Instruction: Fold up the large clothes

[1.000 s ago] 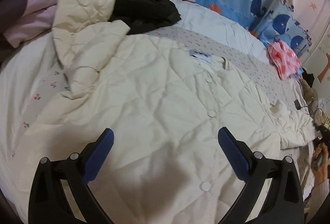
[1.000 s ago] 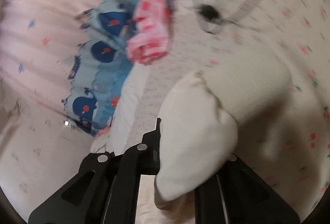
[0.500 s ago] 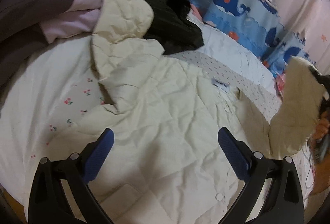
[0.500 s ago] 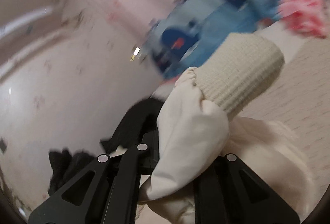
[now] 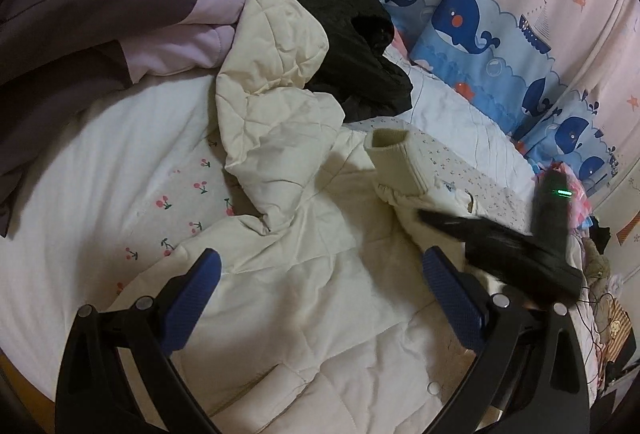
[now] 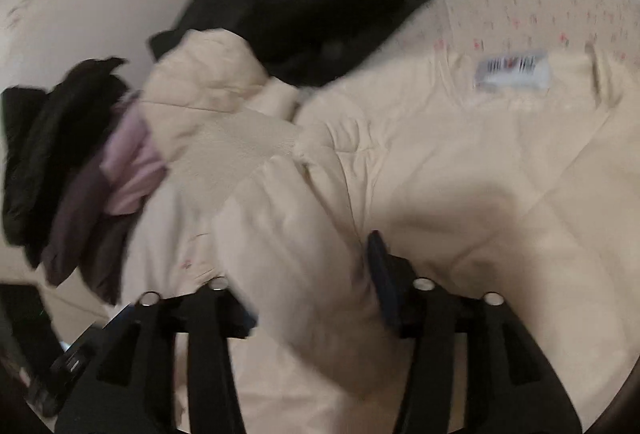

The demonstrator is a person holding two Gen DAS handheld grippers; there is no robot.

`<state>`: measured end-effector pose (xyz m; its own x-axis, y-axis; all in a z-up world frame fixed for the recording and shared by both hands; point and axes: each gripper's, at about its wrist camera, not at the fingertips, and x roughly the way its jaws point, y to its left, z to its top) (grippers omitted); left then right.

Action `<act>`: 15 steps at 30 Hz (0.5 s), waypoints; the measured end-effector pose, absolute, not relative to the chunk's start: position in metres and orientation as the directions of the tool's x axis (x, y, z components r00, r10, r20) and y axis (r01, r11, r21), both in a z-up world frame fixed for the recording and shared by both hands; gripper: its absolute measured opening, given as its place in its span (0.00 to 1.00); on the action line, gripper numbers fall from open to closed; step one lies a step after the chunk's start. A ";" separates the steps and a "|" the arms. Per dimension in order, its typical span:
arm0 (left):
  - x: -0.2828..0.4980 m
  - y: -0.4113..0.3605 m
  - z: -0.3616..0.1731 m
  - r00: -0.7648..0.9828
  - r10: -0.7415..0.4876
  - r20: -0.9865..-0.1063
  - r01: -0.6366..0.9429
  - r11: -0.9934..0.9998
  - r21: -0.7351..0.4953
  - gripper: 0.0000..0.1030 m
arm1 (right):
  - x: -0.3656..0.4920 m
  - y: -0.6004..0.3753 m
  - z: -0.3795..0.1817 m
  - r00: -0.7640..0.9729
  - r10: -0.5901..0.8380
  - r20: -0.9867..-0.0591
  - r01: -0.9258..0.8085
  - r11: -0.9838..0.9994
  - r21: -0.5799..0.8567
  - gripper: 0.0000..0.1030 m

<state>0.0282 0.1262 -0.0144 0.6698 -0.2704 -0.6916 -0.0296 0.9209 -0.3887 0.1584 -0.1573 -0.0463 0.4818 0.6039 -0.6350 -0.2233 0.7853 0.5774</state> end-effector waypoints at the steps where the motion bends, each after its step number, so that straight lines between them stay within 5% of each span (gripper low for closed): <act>1: 0.029 0.126 -0.015 0.669 -0.271 -0.693 -0.033 0.920 -0.391 0.94 | 0.154 -0.165 -0.041 0.516 0.605 -0.606 -0.233 0.780 0.580 0.59; 3: 0.029 0.125 -0.016 0.669 -0.268 -0.694 -0.033 0.921 -0.388 0.94 | 0.149 -0.174 -0.049 0.565 0.563 -0.603 -0.190 0.800 0.569 0.70; 5: 0.029 0.121 -0.016 0.672 -0.250 -0.697 -0.033 0.930 -0.366 0.94 | 0.154 -0.157 -0.091 0.439 0.517 -0.735 -0.175 0.851 0.494 0.70; 7: 0.029 0.118 -0.016 0.677 -0.227 -0.700 -0.035 0.940 -0.338 0.94 | 0.149 -0.147 -0.091 0.448 0.481 -0.754 -0.216 0.876 0.431 0.70; 10: 0.025 0.113 -0.007 0.721 -0.139 -0.679 -0.044 0.968 -0.245 0.94 | 0.135 -0.167 -0.065 0.474 0.572 -0.669 -0.196 0.810 0.553 0.69; 15: 0.056 0.117 0.015 0.754 -0.045 -0.656 -0.064 0.988 -0.142 0.94 | 0.081 -0.192 -0.019 0.542 0.614 -0.574 -0.284 0.777 0.562 0.73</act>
